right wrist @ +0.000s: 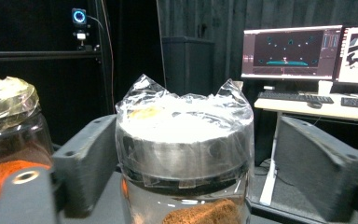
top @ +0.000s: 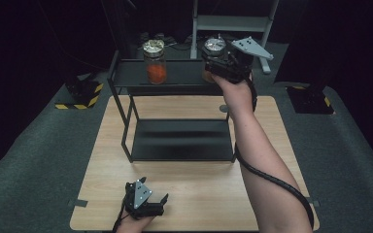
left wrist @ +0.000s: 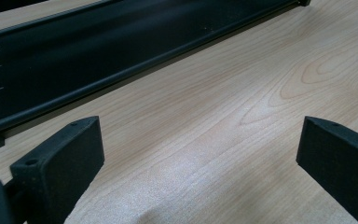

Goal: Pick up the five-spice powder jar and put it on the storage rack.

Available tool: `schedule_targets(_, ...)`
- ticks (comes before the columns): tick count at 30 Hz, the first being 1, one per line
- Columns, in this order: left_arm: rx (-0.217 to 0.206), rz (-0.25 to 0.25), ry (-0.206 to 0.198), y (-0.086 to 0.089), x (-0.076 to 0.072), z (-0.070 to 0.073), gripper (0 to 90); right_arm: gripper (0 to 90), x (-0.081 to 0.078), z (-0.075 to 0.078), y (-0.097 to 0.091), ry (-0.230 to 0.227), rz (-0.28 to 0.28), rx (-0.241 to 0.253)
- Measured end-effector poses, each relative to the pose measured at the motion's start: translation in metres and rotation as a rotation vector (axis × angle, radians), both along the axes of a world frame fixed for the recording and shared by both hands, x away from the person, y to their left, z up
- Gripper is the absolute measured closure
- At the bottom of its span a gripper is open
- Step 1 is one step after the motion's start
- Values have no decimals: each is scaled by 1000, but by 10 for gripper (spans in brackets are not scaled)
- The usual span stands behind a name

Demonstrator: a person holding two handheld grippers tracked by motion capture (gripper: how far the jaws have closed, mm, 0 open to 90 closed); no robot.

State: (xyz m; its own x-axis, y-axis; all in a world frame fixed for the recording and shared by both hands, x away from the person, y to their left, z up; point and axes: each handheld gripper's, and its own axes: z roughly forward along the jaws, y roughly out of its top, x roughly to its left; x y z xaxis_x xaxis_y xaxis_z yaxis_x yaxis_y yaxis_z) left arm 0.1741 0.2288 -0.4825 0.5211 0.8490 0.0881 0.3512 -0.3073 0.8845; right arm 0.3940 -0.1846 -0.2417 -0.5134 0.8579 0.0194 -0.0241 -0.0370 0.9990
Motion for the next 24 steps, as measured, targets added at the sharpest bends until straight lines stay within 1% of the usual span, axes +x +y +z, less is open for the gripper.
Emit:
schedule_targets(1, 0, 0, 0, 0, 0, 0, 10, 76, -1, 0, 1, 1, -2, 3)
schedule_targets(2, 0, 0, 0, 0, 0, 0, 10, 76, -1, 0, 1, 1, -2, 3)
schedule_targets(3, 0, 0, 0, 0, 0, 0, 10, 50, -1, 0, 1, 0, 1, 1)
schedule_targets(6, 0, 0, 0, 0, 0, 0, 10, 36, -1, 0, 2, -2, -1, -2)
schedule_targets(8, 0, 0, 0, 0, 0, 0, 10, 3, -2, 0, 2, -2, 0, -3)
schedule_targets(11, -1, 0, 1, 0, 0, 0, 10, 0, -3, 0, 2, -9, 3, -9)
schedule_targets(17, 6, -2, 1, 0, 0, 1, 10, 0, -6, -2, 2, -7, 7, -10)
schedule_targets(21, 3, 1, 0, 0, 0, 0, 10, 0, -11, -4, 2, -7, 10, -8)
schedule_targets(24, 4, 2, -3, -1, 0, 0, 10, 0, -15, -7, 0, -16, 13, -8)
